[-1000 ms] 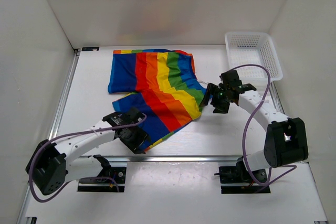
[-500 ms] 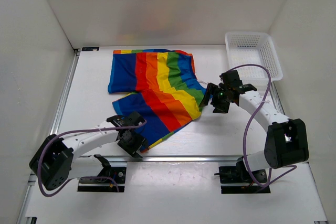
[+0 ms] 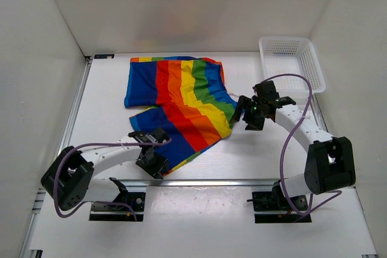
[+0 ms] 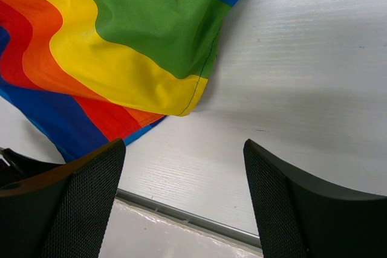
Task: Fold and stack the shorts
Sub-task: Fold the shorts
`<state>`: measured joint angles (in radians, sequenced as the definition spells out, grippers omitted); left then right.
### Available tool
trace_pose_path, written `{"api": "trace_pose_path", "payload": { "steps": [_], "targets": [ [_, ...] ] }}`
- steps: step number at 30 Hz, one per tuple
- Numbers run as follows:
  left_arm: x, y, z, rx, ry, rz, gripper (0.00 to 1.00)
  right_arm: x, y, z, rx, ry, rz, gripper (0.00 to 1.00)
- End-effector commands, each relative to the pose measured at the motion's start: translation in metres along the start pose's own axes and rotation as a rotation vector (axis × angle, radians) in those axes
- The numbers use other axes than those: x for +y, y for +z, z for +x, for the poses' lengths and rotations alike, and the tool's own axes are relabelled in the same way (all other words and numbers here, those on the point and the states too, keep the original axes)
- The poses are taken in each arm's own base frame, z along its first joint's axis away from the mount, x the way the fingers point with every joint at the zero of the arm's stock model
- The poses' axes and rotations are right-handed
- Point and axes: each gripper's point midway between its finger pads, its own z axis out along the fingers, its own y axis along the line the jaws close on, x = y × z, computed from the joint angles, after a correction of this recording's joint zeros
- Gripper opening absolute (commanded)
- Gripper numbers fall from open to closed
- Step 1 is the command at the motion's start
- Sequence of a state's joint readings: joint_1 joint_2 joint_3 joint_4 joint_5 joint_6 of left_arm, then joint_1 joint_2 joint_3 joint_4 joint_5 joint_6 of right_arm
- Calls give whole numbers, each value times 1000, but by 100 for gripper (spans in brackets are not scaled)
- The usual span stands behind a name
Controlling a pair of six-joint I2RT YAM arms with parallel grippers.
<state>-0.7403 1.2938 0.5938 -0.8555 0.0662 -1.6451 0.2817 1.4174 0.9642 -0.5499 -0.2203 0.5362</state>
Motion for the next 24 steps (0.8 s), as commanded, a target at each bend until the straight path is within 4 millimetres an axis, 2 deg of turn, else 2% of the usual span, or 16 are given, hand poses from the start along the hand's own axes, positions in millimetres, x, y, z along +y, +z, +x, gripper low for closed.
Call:
{"api": "trace_pose_path", "payload": {
  "steps": [1, 3, 4, 5, 6, 7, 8, 11, 14, 17, 22, 24],
  "targets": [
    [-15, -5, -19, -103, -98, 48, 45, 3, -6, 0, -16, -25, -27, 83],
    [-22, -8, -20, -111, -98, 71, 39, 3, -6, 0, -16, -25, -27, 83],
    [-25, -9, -20, -111, -89, 70, 23, 3, -6, 0, -16, -25, -27, 83],
    [-24, -9, -20, -112, -80, 70, 12, 3, -6, 0, -16, -25, -27, 83],
    [-26, -12, -22, -113, -81, 69, 10, -2, -5, 2, -10, -14, -19, 86],
    [-30, -21, -21, -111, -81, 94, 10, -6, -2, 4, -5, 9, -23, 90],
    [-22, -27, -25, -133, -81, 70, 10, -12, -1, 1, -12, 32, -33, 90],
    [-29, -61, -30, -212, -89, 176, 10, -15, 9, -3, -9, 99, -86, 90],
    [-33, -82, -34, -229, -106, 254, 10, -6, 16, -12, -19, 151, -147, 90],
    [-33, -89, -35, -238, -99, 261, 10, 2, 24, -26, -61, 205, -189, 89],
    [-29, -99, -38, -259, -91, 255, 10, -1, 47, -45, -97, 260, -170, 84],
    [-31, -109, -39, -262, -95, 291, 10, 1, 57, -52, -104, 252, -142, 82]
  ]
}}
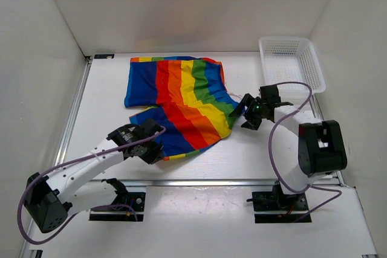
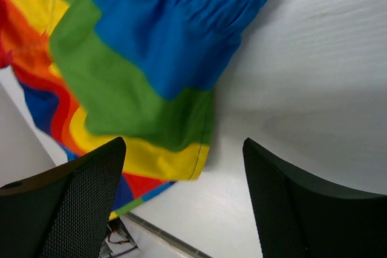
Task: Fold and stack the shorts
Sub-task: Fold the shorts
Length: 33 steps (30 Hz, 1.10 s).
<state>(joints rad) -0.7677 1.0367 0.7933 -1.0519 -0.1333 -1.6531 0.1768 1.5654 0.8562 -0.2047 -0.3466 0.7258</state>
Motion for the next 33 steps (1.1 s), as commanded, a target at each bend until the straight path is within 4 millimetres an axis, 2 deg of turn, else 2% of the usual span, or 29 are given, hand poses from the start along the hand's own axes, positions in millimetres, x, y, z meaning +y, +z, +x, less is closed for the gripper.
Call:
{"api": "trace_pose_path", "payload": {
  "steps": [1, 3, 4, 5, 7, 8, 9, 11, 14, 17, 20, 21, 23, 25, 26, 29, 32, 33],
  "targets": [
    [3, -16, -21, -105, -90, -6, 10, 18, 18, -18, -54, -8, -8, 81],
    [2, -28, -27, -124, -93, 16, 10, 16, 30, -23, -72, -19, 35, 75],
    [3, -30, -27, -125, -92, 10, 10, 18, 35, -20, -68, -33, 47, 72],
    [-1, -40, -31, -134, -99, 44, 10, 20, 40, -21, -78, -44, 53, 66],
    [5, -50, -39, -172, -95, 31, 10, 21, 51, -20, -91, -70, 99, 40],
    [0, -61, -43, -183, -99, 49, 10, 21, 53, -20, -96, -87, 120, 26],
    [-1, -71, -50, -210, -116, 79, 10, 28, 55, -21, -99, -103, 133, 4],
    [1, -90, -57, -233, -121, 99, 10, 22, 47, -20, -104, -135, 198, 0],
    [5, -105, -66, -266, -142, 138, 10, 15, 32, -17, -113, -166, 260, 0],
    [4, -114, -67, -260, -153, 179, 10, 5, -4, -13, -117, -210, 349, 0],
    [8, -110, -66, -254, -148, 159, 10, -16, -34, 13, -22, -253, 430, 0],
    [8, -110, -64, -242, -147, 157, 10, -26, -43, 28, 45, -255, 457, 0],
    [11, -107, -59, -222, -143, 143, 10, -40, -52, 50, 118, -255, 472, 3],
    [13, -102, -57, -216, -137, 122, 10, -51, -54, 65, 165, -254, 479, 15],
    [16, -99, -57, -218, -134, 110, 10, -63, -55, 74, 198, -233, 495, 36],
    [13, -95, -54, -210, -111, 95, 10, -67, -56, 74, 142, -141, 430, 77],
    [11, -92, -53, -211, -99, 84, 10, -53, -61, 65, 57, -68, 292, 80],
    [10, -92, -53, -211, -99, 84, 10, -58, -60, 70, 58, -43, 276, 80]
  ]
}}
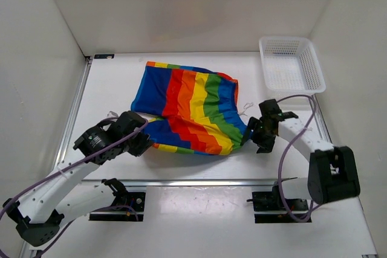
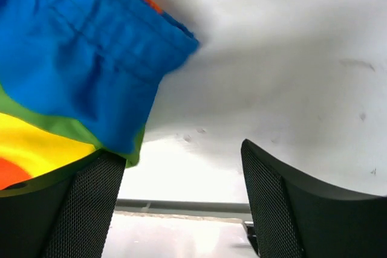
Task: Fold and stack the shorts
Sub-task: Fold the shorts
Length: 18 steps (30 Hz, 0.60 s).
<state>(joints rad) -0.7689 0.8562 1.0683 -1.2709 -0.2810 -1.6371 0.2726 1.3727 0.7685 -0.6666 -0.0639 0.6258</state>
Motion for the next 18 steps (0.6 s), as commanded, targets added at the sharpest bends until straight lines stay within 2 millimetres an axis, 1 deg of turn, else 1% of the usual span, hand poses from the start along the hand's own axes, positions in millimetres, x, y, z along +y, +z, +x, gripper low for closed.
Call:
{"api": "trace_pose_path", "payload": {
  "steps": [1, 2, 3, 4, 5, 6, 7, 8, 9, 10, 11, 12, 13, 15, 16, 17, 18],
  "targets": [
    [40, 4, -15, -92, -33, -171, 10, 17, -15, -11, -79, 61, -169, 80],
    [35, 3, -15, -90, -29, -154, 10, 17, -14, -17, -93, 75, -189, 80],
    [36, 5, -15, -91, -26, -164, 10, 21, -11, -11, -71, 72, -222, 80],
    [36, 5, -15, -91, -26, -164, 10, 22, -10, -14, -80, 76, -241, 80],
    [36, 6, -14, -91, -14, -173, 10, 29, -7, -22, -109, 64, -277, 78],
    [36, 6, -14, -91, -14, -173, 10, 32, -7, -24, -121, 57, -300, 78],
    [34, 8, -14, -91, -14, -173, 10, 33, -1, -27, -117, 58, -298, 77],
    [34, 8, -12, -82, -15, -174, 10, 35, 1, -36, -152, 52, -303, 75],
    [34, 8, -12, -82, -15, -174, 10, 36, 4, -40, -157, 51, -306, 74],
    [34, 8, -12, -82, -15, -174, 10, 37, 11, -42, -146, 54, -299, 69],
    [34, 6, -13, -81, -18, -163, 10, 39, 13, -46, -146, 54, -299, 64],
    [34, 6, -13, -81, -18, -163, 10, 38, 17, -47, -141, 56, -295, 57],
    [31, 2, -15, -88, -33, -142, 10, 38, 24, -45, -132, 51, -281, 40],
    [33, -3, -19, -99, -44, -140, 10, 37, 23, -47, -136, 53, -271, 16],
    [32, -10, -21, -96, -53, -115, 10, 33, 24, -46, -136, 48, -251, 0],
    [34, -12, -21, -96, -63, -112, 10, 34, 19, -46, -143, 47, -255, 0],
    [37, -14, -22, -96, -62, -115, 10, 28, 17, -41, -134, 39, -233, 0]
  ]
}}
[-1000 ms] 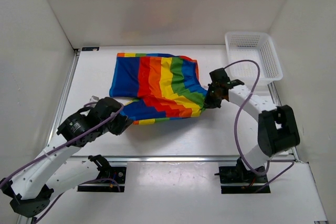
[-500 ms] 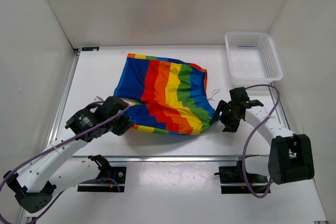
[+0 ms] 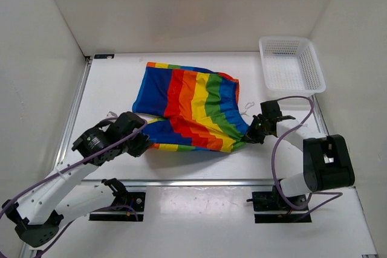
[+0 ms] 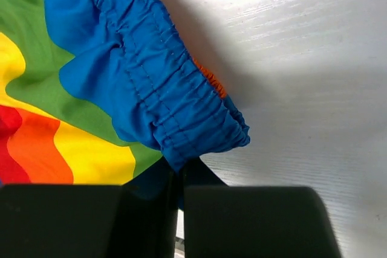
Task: Fold and stack the shorts
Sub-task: Fold the shorts
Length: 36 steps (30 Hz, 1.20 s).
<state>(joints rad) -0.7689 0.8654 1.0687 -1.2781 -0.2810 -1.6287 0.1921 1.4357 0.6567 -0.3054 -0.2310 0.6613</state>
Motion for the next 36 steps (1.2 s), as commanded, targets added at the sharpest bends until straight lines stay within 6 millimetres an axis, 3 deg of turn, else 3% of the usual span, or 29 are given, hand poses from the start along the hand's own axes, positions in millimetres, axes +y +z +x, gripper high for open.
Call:
{"api": "trace_pose_path", "payload": {
  "steps": [1, 4, 8, 10, 11, 13, 14, 15, 17, 18, 19, 20, 21, 24, 25, 27, 28, 30, 31, 36],
  "targets": [
    [35, -17, -23, -93, -88, -90, 10, 5, -18, -13, -77, -62, 3, 0],
    [36, -26, -15, -35, -100, -69, 10, 0, -45, -8, -82, -95, 53, 0],
    [15, -45, -19, -27, -75, -1, 10, -3, -85, -2, -106, -146, 99, 0],
    [-2, -53, -34, -97, -59, 40, 10, 4, -107, -10, -154, -173, 103, 0],
    [-21, -71, -45, -132, -47, 102, 10, 3, -113, -6, -132, -182, 118, 0],
    [-46, -75, -71, -266, -28, 106, 10, 16, -128, -20, -161, -198, 116, 0],
    [-71, -96, -90, -322, -57, 170, 10, 20, -132, -23, -159, -198, 117, 0],
    [-86, -86, -98, -369, 21, 121, 10, 24, -131, -29, -154, -196, 121, 0],
    [-119, -95, -132, -463, 72, 147, 10, 42, -140, -52, -199, -216, 109, 2],
    [-135, -75, -138, -471, 114, 108, 10, 42, -131, -61, -172, -200, 131, 2],
    [-149, -68, -144, -469, 139, 119, 10, 57, -138, -77, -204, -219, 111, 3],
    [-166, -62, -161, -494, 118, 140, 10, 59, -127, -85, -175, -212, 129, 5],
    [-184, -46, -166, -473, 184, 134, 10, 73, -133, -101, -207, -219, 110, 5],
    [-211, -33, -198, -511, 213, 138, 10, 80, -113, -125, -178, -214, 127, 7],
    [-219, -5, -202, -483, 235, 104, 10, 91, -117, -138, -204, -220, 112, 7],
    [-231, 2, -226, -504, 235, 102, 10, 95, -98, -149, -172, -214, 120, 7],
    [-236, 29, -231, -476, 258, 79, 10, 104, -100, -161, -199, -211, 103, 7],
    [-249, 38, -251, -483, 260, 98, 10, 106, -86, -170, -183, -197, 112, 7],
    [-253, 71, -254, -445, 279, 76, 10, 111, -80, -180, -187, -197, 110, 7],
    [-275, 139, -274, -411, 318, 85, 10, 127, -61, -223, -239, -174, 106, 10]
  ]
}}
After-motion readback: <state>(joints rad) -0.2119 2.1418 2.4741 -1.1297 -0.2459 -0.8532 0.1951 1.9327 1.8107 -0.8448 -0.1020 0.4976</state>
